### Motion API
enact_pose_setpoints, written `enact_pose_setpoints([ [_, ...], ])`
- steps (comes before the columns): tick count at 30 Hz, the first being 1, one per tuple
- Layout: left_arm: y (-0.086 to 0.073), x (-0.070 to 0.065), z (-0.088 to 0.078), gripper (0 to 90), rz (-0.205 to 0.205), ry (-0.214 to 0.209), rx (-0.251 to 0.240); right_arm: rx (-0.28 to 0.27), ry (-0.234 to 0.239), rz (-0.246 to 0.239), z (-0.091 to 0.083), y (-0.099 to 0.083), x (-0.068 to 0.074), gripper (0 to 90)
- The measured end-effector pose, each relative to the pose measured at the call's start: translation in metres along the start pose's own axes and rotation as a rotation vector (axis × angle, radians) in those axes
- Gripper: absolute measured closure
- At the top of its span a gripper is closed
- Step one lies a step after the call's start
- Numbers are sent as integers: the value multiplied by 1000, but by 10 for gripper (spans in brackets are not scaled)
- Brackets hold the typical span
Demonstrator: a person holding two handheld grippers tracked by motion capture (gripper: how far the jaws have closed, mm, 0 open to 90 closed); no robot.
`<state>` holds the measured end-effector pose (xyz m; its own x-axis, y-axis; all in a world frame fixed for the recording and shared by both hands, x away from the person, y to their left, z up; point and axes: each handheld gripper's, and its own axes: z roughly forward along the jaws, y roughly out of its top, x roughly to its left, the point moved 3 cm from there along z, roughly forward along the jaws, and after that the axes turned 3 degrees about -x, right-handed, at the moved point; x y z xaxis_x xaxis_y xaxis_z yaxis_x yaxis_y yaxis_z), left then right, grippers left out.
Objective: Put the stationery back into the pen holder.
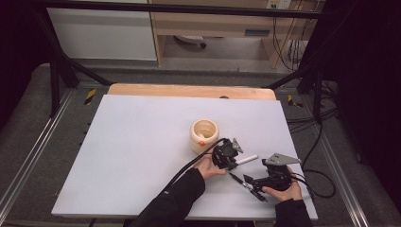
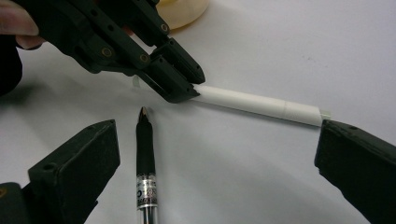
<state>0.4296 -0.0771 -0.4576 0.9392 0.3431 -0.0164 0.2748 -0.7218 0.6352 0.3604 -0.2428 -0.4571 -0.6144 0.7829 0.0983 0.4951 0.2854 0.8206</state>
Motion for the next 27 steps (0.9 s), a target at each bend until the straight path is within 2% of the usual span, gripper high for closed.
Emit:
enact_pose_setpoints([
  [4,0,1,-5,788,-2,8,12,1,4,-1,0,0,1,10],
  [8,1,1,-10,789,-20,-3,-3,0,5,-6,0,0,1,12],
  [13,1,-2,-18,789,-9,-5,3,-3,8,-9,-1,0,1,15],
  [23,-13,0,-49,789,-44,11,-6,0,14,-106,1,5,10,27],
  [27,-24,1,-63,788,-50,11,-3,-1,20,-175,4,9,18,41],
])
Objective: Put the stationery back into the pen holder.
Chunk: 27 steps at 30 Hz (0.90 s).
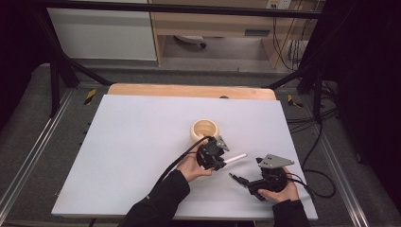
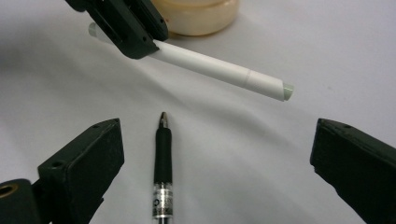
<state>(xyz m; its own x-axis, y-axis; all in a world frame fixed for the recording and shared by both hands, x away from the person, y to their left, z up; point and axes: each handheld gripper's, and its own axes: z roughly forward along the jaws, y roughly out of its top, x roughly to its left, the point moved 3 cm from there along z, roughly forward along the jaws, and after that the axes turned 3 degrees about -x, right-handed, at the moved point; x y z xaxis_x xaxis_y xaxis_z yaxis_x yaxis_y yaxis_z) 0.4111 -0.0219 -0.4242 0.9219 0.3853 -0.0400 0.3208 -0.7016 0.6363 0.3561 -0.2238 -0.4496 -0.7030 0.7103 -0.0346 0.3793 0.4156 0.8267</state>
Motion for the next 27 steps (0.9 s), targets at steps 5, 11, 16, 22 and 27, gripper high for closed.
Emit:
enact_pose_setpoints([
  [5,-12,2,-15,789,-20,-21,13,15,8,-102,6,8,13,51],
  [11,-22,1,-31,789,-14,-16,27,38,30,-216,16,21,30,53],
  [16,-26,2,-41,788,-14,-14,39,43,35,-306,23,30,39,67],
  [22,-31,4,-45,788,-13,-18,64,40,32,-429,29,39,46,83],
  [27,-31,2,-48,788,-15,-20,70,30,30,-521,33,44,53,105],
])
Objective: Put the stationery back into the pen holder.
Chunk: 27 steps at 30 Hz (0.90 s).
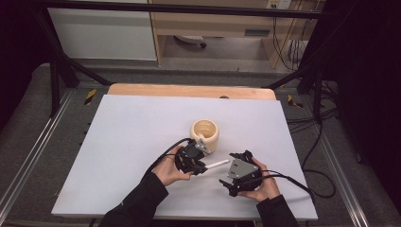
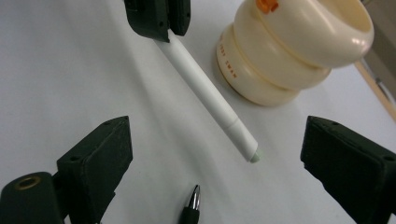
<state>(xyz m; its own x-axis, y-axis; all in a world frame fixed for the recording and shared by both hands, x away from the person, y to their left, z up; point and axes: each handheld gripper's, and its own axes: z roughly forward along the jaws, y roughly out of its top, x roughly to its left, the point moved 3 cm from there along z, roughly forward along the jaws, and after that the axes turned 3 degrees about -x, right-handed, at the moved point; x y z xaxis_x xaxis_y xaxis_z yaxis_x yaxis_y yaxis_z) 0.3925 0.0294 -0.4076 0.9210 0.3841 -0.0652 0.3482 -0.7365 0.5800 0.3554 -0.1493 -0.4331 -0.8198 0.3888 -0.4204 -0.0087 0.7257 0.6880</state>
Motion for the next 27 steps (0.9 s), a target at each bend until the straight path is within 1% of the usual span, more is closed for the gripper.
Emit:
enact_pose_setpoints([
  [2,1,-2,-1,789,-8,-3,-4,-5,-8,-46,2,3,1,127],
  [5,1,-3,-3,788,-6,-5,-1,-11,-20,-121,3,8,1,174],
  [11,4,-4,-8,789,-11,-10,1,-23,-15,-251,7,15,5,284],
  [12,4,-5,-9,789,-9,-10,3,-22,-15,-271,7,15,6,305],
  [13,5,-5,-9,789,-11,-11,2,-15,-24,-317,8,16,5,321],
  [14,5,-6,-9,789,-14,-10,6,-9,-16,-338,8,16,5,337],
  [15,5,-6,-9,788,-16,-13,8,-8,-25,-355,9,17,6,352],
  [16,5,-6,-9,788,-16,-15,7,-2,-18,-378,9,17,6,365],
  [17,6,-7,-10,788,-15,-14,8,-4,-20,-392,9,17,6,382],
  [18,7,-7,-10,788,-13,-15,11,-3,-22,-417,9,17,6,399],
  [20,8,-8,-12,788,-11,-17,10,-21,-32,-441,11,18,8,430],
  [22,9,-9,-13,789,-11,-16,5,-27,-31,-474,11,19,7,464],
  [23,10,-10,-13,789,-10,-17,4,-31,-35,-476,11,19,8,483],
  [24,11,-10,-13,789,-7,-17,5,-35,-37,-490,11,19,7,507],
  [25,12,-10,-14,789,-6,-17,4,-38,-38,-491,12,19,8,526],
  [27,13,-11,-14,789,-3,-18,3,-41,-38,-510,11,19,7,563],
])
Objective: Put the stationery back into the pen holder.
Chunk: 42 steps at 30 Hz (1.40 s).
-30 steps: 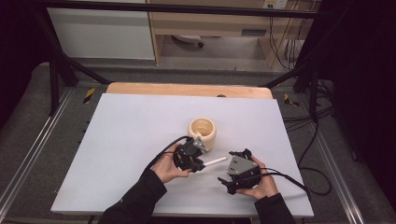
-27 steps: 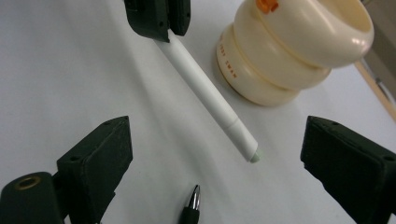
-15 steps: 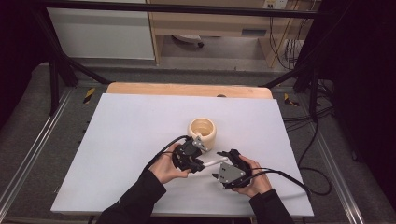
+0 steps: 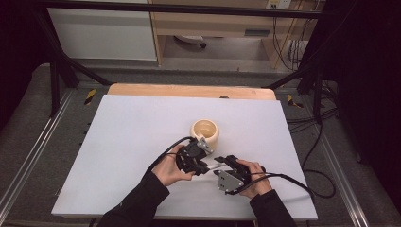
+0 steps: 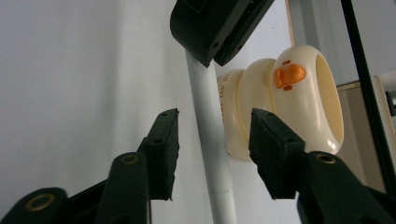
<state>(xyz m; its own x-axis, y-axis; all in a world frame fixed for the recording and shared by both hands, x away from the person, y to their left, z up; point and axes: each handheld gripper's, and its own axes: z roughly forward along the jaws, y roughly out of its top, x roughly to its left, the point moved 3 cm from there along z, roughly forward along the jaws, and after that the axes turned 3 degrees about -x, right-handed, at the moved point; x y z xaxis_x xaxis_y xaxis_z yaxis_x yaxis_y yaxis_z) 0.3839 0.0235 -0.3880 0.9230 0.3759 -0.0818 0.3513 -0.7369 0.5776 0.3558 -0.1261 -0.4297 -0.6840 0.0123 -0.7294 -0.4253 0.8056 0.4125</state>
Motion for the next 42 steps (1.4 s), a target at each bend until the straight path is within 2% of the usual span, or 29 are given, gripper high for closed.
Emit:
enact_pose_setpoints([
  [3,1,-1,0,788,4,0,1,-13,-6,-14,-1,1,0,623],
  [12,3,-2,0,788,10,-6,1,-46,21,-71,-2,1,1,773],
  [15,3,-3,-1,788,10,-6,-3,-51,29,-84,-2,1,2,786],
  [21,3,-4,-1,784,40,1,-23,-47,29,-87,-4,1,0,789],
  [24,3,-5,-3,765,59,16,-45,-43,31,-61,-5,0,0,790],
  [25,2,-5,-5,736,70,25,-51,-36,32,-60,-5,-1,-1,790],
  [26,1,-6,-6,701,62,29,-66,-32,29,-48,-5,-2,-2,790],
  [32,-11,-2,-23,510,82,83,-116,-14,14,44,-10,-14,-8,790],
  [37,-30,8,-34,360,47,133,-160,-17,-17,162,-14,-21,-13,789],
  [42,-55,20,-43,284,-3,187,-194,-23,-31,255,-16,-23,-18,790],
])
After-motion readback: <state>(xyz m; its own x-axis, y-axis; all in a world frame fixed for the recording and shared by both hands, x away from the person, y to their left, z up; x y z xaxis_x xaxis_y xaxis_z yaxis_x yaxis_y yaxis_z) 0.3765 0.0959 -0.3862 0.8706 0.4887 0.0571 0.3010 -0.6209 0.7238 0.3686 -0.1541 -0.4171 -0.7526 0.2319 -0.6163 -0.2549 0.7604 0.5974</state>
